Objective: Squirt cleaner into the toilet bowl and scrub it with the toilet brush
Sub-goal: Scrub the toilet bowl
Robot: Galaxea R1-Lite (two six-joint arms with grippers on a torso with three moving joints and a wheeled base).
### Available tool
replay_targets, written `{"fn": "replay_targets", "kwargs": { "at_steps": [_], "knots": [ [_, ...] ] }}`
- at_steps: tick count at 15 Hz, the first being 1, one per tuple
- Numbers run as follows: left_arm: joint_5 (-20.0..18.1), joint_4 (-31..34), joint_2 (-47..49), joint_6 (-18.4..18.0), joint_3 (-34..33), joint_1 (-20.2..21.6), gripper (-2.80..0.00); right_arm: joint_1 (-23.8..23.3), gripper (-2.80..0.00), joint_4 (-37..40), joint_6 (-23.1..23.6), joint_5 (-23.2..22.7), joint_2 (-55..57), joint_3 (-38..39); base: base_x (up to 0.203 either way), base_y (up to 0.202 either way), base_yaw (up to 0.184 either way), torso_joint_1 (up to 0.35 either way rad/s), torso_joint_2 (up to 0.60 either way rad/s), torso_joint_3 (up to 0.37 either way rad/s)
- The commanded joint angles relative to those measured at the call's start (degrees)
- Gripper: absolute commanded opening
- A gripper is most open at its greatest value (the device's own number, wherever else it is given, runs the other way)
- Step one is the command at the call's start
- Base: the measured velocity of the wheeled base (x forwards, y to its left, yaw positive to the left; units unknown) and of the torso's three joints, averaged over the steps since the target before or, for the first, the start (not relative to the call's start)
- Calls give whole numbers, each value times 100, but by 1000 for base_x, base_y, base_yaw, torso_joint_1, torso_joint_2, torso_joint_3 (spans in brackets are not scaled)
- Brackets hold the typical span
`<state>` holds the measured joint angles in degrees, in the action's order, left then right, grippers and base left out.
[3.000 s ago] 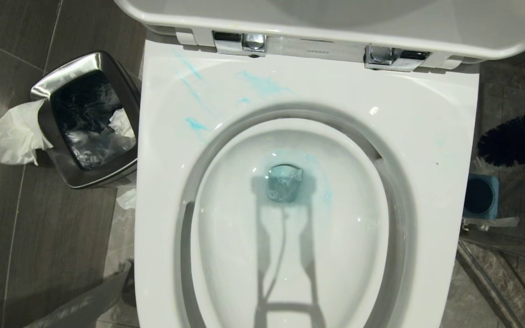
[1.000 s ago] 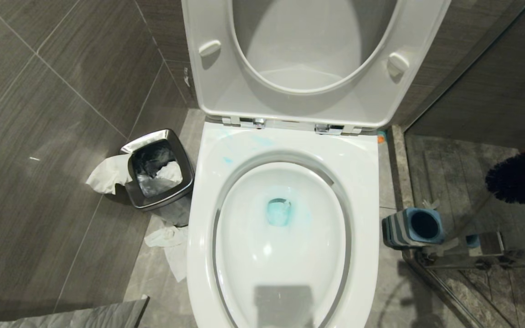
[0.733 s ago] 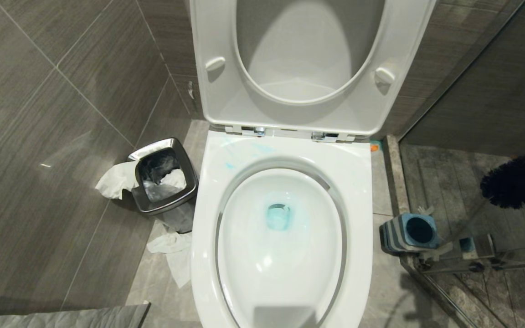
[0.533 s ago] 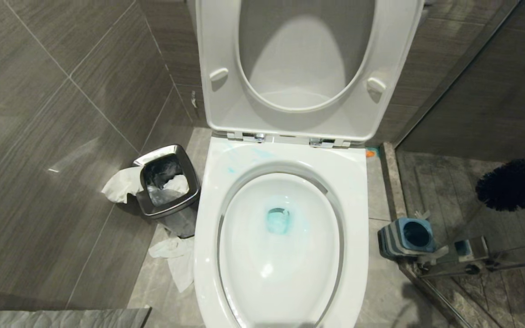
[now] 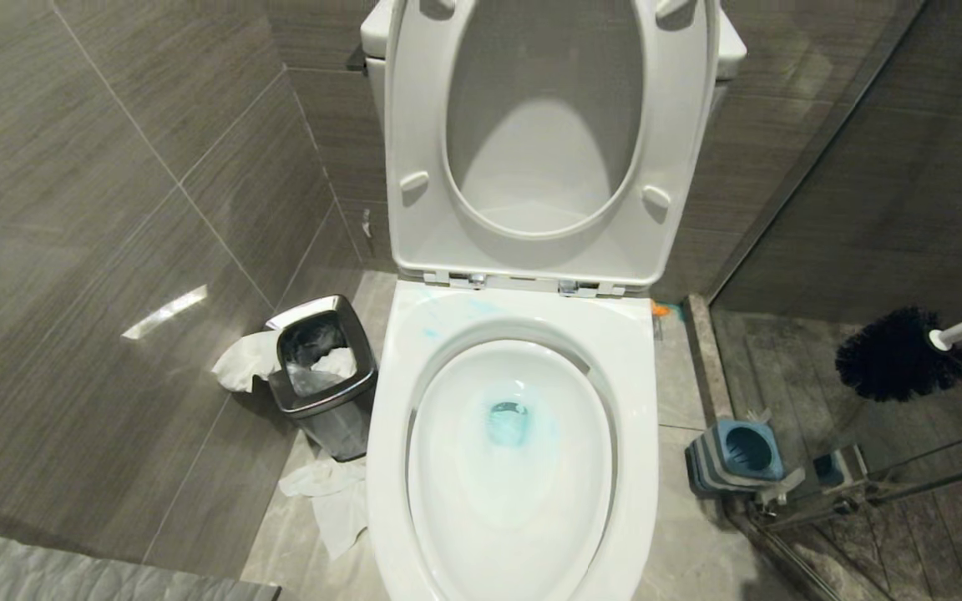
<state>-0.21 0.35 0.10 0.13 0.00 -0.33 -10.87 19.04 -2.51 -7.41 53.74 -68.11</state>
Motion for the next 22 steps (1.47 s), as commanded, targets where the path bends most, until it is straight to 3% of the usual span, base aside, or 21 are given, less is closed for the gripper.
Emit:
{"fn": "replay_targets", "kwargs": {
  "at_steps": [1,4,8,10,13,16,22],
  "knots": [
    [-4,0,8,4,-9,-2,-280,535,-280,-10,38,403,220,-8,0,0,0,2,-3,198],
    [-5,0,8,-5,-9,-2,-280,1784,-280,-260,96,1501,473,-65,0,0,0,0,1,137],
    [-6,0,8,-5,-9,-2,-280,4164,-280,-734,77,3648,1028,-151,0,0,0,4,0,43],
    [-6,0,8,-5,-9,5,-280,4962,-280,-1034,34,4528,1556,-343,0,0,0,3,2,157],
    [2,0,8,-5,-9,-2,-280,5419,-280,-1224,-64,4941,2013,-725,0,0,0,3,4,195],
    [-6,0,8,-5,-9,-2,-280,5443,-280,-1227,-197,4951,2233,-827,0,0,0,3,6,195],
    [-6,0,8,-5,-9,6,-280,5499,-280,-1160,-1065,4977,3056,-1088,0,0,0,2,0,172]
  ]
}}
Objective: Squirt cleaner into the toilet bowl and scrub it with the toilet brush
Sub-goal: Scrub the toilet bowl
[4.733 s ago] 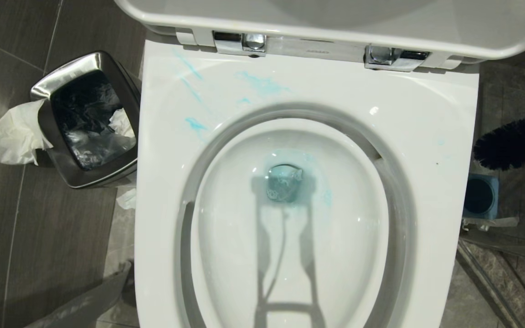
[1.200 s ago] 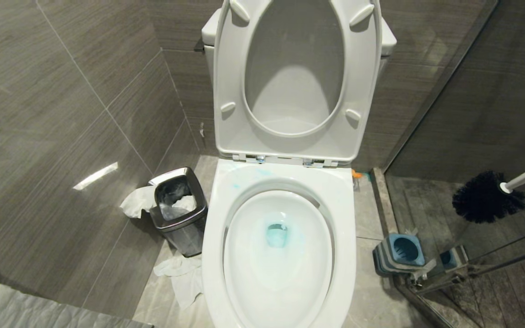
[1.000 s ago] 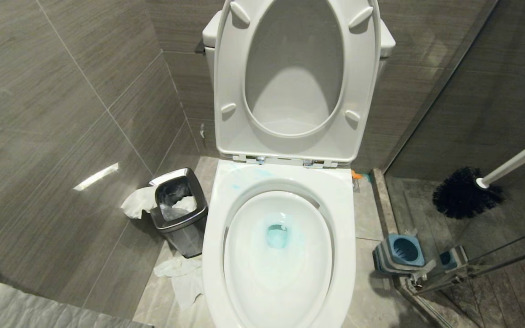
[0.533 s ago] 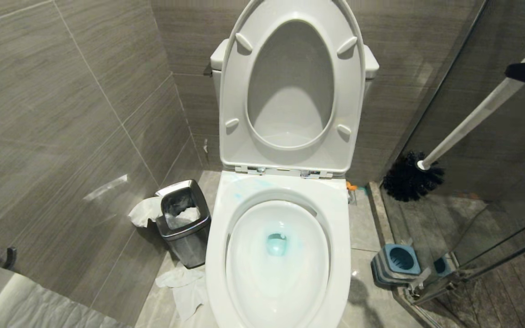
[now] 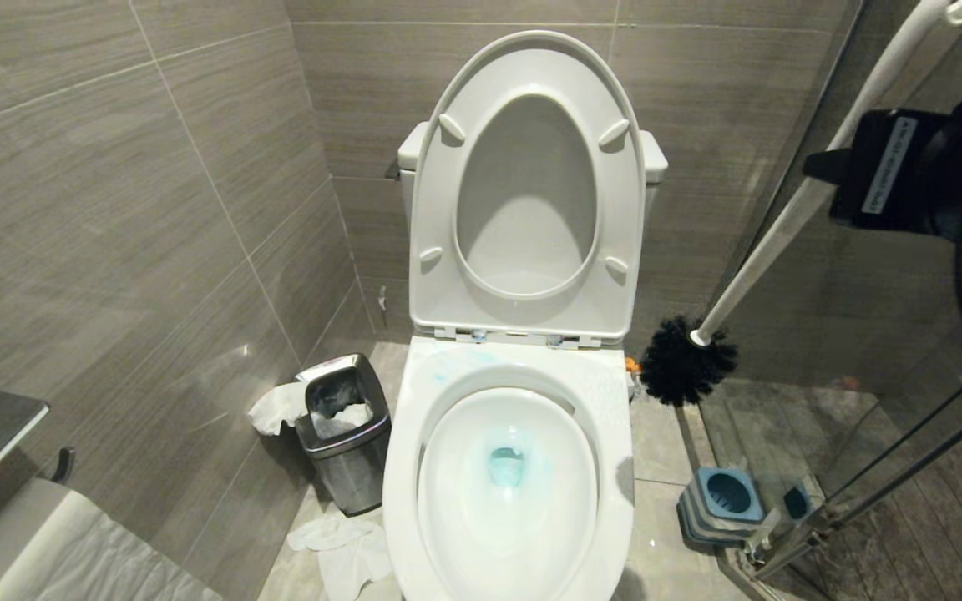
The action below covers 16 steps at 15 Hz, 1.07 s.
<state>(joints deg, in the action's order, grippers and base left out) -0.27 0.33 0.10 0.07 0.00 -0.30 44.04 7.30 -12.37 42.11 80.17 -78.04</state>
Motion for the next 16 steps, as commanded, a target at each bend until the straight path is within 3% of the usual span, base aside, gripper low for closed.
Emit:
{"fn": "replay_targets", "kwargs": {
  "at_steps": [1,11,16],
  "knots": [
    [2,2,8,1,-9,-3,-280,7,-280,25,-166,23,646,-222,0,0,0,2,-2,46],
    [0,2,8,1,-9,-5,-280,-10,-280,35,-913,-144,3544,-1840,0,0,0,0,0,3],
    [0,2,8,-42,-9,-5,-280,-113,-280,-29,-1071,-224,4665,-2414,0,0,0,0,0,0]
  ]
}}
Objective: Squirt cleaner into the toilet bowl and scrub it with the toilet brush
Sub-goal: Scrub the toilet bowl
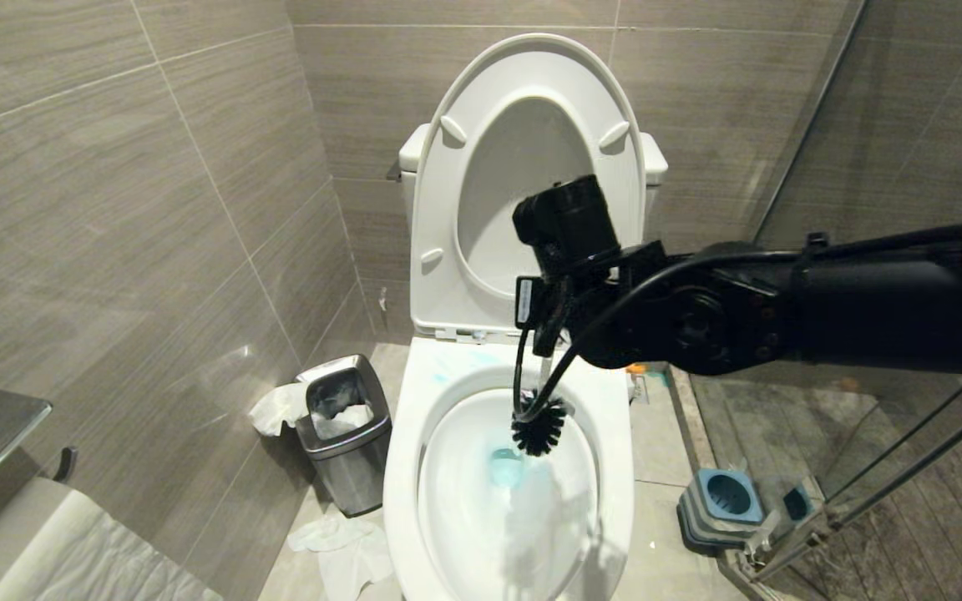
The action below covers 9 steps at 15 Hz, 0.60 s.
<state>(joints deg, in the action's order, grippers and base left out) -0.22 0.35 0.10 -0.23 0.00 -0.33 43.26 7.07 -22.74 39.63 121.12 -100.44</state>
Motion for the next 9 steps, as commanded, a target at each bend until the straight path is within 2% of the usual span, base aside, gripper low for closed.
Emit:
{"fn": "replay_targets", "kwargs": {
  "at_steps": [1,6,9],
  "knots": [
    [-4,0,8,-13,-9,1,-280,-46,-280,-15,-82,21,771,-289,0,0,0,0,0,0],
    [-4,0,8,-4,-9,0,-280,-106,-280,-21,-325,27,1726,-1088,0,0,0,0,0,0],
    [-4,0,8,5,-9,-2,-280,-108,-280,-235,-365,33,2215,-1271,0,0,0,0,0,0]
  ]
}}
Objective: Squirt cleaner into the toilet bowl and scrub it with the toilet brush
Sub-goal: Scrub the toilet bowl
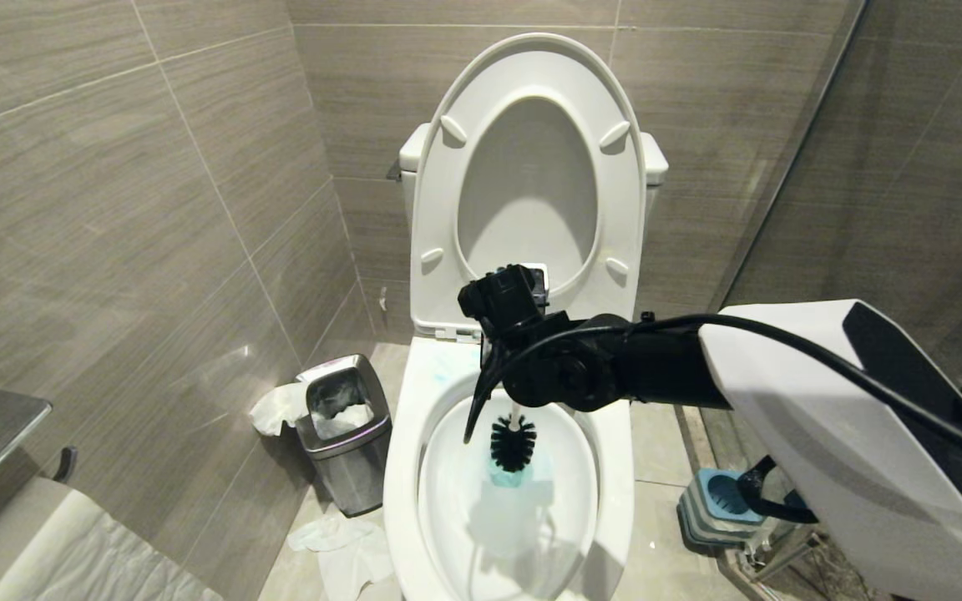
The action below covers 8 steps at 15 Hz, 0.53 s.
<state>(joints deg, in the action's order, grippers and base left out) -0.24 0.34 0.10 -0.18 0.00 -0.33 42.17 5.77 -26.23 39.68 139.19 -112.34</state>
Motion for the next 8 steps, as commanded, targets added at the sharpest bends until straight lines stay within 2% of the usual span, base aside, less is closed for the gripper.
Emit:
{"fn": "replay_targets", "kwargs": {
  "at_steps": [1,8],
  "knots": [
    [-2,2,8,1,-9,-2,-280,2,-280,-258,-7,31,555,-84,0,0,0,0,0,0],
    [-11,19,8,-34,-9,-2,-280,-16,-280,-611,-73,49,936,-86,0,0,0,0,0,0]
  ]
}}
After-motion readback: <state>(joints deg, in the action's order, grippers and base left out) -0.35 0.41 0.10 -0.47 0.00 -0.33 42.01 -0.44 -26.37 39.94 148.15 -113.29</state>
